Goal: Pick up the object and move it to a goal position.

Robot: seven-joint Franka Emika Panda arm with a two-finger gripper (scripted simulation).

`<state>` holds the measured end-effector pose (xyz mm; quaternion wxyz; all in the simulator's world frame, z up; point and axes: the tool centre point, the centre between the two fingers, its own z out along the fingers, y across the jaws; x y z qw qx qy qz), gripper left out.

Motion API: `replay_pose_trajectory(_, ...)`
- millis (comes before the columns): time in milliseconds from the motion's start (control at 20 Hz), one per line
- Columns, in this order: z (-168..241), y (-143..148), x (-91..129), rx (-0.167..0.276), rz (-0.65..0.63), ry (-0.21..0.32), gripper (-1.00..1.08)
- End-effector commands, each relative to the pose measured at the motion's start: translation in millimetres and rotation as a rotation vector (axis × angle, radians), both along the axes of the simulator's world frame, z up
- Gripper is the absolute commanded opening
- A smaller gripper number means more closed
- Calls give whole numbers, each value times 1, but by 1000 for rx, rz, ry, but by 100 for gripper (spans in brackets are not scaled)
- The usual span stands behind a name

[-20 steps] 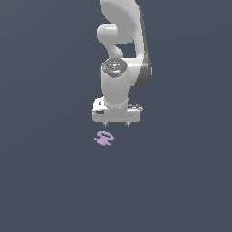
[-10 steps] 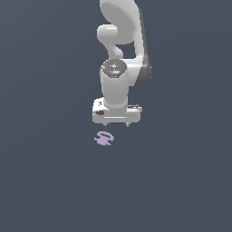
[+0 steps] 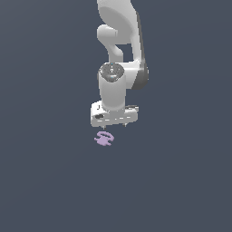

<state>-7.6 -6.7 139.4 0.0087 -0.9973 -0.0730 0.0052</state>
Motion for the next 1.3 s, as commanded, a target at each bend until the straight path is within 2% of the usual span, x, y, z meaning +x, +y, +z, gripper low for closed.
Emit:
replay_pose_trajectory(0,-4,-4,0,-3,52,0,100)
replay_pose_trajectory(1250,-57,-43,0,-14,717,-7,100)
